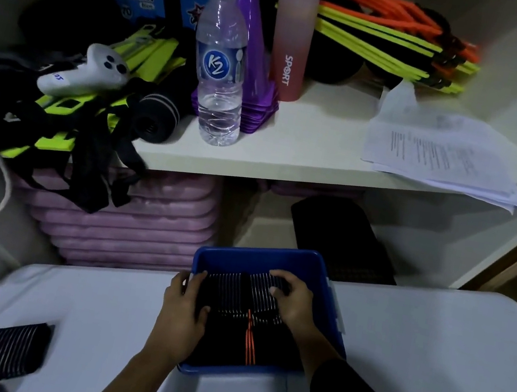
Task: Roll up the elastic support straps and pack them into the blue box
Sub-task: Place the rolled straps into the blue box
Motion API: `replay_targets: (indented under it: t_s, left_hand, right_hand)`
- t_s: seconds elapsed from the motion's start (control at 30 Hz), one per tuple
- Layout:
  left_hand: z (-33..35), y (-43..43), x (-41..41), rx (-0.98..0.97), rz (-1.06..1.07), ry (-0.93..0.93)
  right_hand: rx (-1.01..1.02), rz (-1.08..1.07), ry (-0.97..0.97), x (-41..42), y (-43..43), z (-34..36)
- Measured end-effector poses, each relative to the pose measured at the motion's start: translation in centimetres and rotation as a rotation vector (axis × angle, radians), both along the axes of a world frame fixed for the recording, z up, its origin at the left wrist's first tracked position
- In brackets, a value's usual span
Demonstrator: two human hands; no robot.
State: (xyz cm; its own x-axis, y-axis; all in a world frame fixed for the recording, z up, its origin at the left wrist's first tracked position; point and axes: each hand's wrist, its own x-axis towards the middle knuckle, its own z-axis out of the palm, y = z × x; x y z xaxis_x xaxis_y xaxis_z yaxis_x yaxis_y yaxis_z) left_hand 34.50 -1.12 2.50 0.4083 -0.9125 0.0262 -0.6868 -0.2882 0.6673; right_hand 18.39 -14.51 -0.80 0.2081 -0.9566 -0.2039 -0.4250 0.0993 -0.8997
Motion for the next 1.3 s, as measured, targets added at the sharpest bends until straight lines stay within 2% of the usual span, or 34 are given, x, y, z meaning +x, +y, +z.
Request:
replay_targets:
  t_s: [0.43,0.77,1.0,1.17,1.3]
  left_hand:
    - [-0.1,0.3,0.0,-0.027,-0.001,0.046]
    - [0.4,0.3,-0.2,0.008,-0.005,-0.013]
    - [0.4,0.6,-0.3,0.057,-0.011,-0.031]
    - [0.1,0.6,-0.3,0.052,-0.012,-0.029]
    - [-0.1,0.5,-0.2,0.040,-0.017,-0.012]
  right_hand:
    - [-0.005,0.073,0.010,-0.9,0.3,-0.5]
    - [0.018,0.077,-0.003,-1.7,0.7,0.2]
    - [-0.002,0.126,0.111,-1.9,1.2,0.4]
    - [-0.055,0.206,0.330,-1.5,1.4,0.3]
    - [-0.051,0.237,0.408,-1.1,1.3,0.4]
